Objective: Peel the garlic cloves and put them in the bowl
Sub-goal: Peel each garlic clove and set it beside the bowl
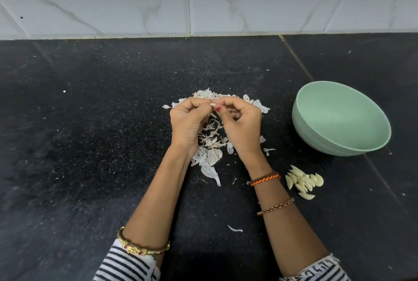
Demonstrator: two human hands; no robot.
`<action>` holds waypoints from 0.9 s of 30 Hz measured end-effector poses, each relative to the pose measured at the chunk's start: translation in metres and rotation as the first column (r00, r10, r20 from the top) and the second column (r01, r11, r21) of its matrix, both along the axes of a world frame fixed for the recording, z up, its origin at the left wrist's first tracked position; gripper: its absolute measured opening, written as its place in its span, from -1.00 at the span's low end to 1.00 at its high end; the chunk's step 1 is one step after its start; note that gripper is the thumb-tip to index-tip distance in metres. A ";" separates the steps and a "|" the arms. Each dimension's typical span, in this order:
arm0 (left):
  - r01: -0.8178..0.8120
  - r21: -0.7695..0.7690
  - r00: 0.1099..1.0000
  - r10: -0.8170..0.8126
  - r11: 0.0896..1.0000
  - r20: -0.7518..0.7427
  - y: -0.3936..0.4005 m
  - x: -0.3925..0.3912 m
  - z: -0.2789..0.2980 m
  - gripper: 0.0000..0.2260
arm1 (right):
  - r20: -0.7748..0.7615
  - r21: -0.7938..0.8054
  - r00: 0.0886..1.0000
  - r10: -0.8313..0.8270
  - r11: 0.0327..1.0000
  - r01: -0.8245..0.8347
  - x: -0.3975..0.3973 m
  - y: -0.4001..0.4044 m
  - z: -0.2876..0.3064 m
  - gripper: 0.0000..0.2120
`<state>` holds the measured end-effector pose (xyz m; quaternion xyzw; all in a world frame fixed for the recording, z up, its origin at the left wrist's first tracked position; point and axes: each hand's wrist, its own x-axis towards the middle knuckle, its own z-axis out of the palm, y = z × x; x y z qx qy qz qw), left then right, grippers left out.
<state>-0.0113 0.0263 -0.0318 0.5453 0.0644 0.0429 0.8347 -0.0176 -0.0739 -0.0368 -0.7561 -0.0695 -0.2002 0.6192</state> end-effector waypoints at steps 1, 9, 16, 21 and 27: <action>0.003 -0.003 1.000 -0.003 1.000 0.012 0.000 0.000 0.001 -0.75 | -0.076 0.089 0.996 0.043 0.995 -0.036 -0.001 0.001 0.003 -0.82; 0.046 -0.053 0.992 -0.039 0.998 0.119 -0.007 -0.004 0.009 -0.87 | -0.285 0.722 0.895 0.342 0.691 -0.034 -0.002 0.013 0.009 -0.80; -0.046 0.231 0.989 0.011 0.972 0.150 0.004 -0.001 0.002 -0.72 | -0.303 0.675 0.934 0.188 0.735 0.072 0.000 0.000 0.013 -0.81; 0.027 0.341 0.969 -0.108 0.940 0.221 -0.003 -0.002 -0.001 -0.90 | -0.297 0.542 0.945 0.136 0.839 0.049 -0.002 0.003 0.010 -0.80; 0.012 0.359 0.965 -0.105 0.933 0.239 -0.003 0.000 -0.003 -0.83 | -0.303 0.562 0.931 0.204 0.827 0.002 -0.002 0.003 0.010 -0.78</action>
